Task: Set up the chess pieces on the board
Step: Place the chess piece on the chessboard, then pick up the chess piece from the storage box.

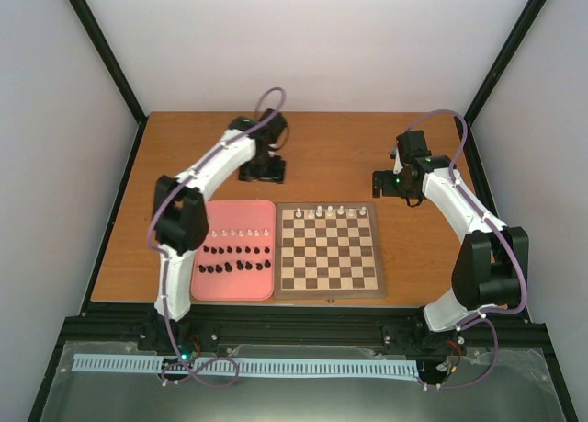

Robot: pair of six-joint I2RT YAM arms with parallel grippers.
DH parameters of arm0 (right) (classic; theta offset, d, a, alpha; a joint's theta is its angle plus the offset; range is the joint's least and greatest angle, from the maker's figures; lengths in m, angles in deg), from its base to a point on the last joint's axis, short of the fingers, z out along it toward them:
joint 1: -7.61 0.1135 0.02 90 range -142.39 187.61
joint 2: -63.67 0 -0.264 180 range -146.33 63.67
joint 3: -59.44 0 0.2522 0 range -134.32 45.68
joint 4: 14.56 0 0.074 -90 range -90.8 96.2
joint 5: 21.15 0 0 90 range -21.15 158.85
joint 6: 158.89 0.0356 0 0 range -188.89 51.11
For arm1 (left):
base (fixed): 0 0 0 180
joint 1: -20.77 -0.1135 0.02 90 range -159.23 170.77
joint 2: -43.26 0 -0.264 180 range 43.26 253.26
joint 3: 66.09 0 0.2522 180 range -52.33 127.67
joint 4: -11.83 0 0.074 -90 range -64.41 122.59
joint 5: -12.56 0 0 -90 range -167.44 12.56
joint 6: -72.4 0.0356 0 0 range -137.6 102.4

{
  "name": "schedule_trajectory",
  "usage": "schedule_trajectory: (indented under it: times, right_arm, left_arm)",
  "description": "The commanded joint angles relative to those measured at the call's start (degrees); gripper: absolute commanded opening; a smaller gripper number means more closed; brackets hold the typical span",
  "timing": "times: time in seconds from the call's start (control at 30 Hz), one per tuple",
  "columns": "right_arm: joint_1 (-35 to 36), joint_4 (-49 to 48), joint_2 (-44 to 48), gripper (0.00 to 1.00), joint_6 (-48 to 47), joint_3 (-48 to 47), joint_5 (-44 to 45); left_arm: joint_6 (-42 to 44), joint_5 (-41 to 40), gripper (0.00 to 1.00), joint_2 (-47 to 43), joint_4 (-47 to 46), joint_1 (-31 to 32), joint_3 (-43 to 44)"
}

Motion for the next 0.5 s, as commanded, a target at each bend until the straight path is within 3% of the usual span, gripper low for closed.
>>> schedule_trajectory:
  times: [0.0,0.2,0.47]
  right_arm:
    - [-0.49,-0.37,1.06,1.0,-0.79,-0.86,-0.85]
    - [-0.49,-0.8,1.04,1.0,-0.89,-0.03,-1.5]
    - [-0.49,-0.28,1.23,1.0,-1.05,-0.38,-1.37]
  left_arm:
    - [-3.29,-4.72,0.82,-12.71,-2.51,-8.95,-13.03]
    - [-3.26,-3.18,0.78,-19.47,-7.54,-16.08,-28.78]
    - [-3.17,-0.7,0.72,-19.69,-11.32,-20.46,-35.48]
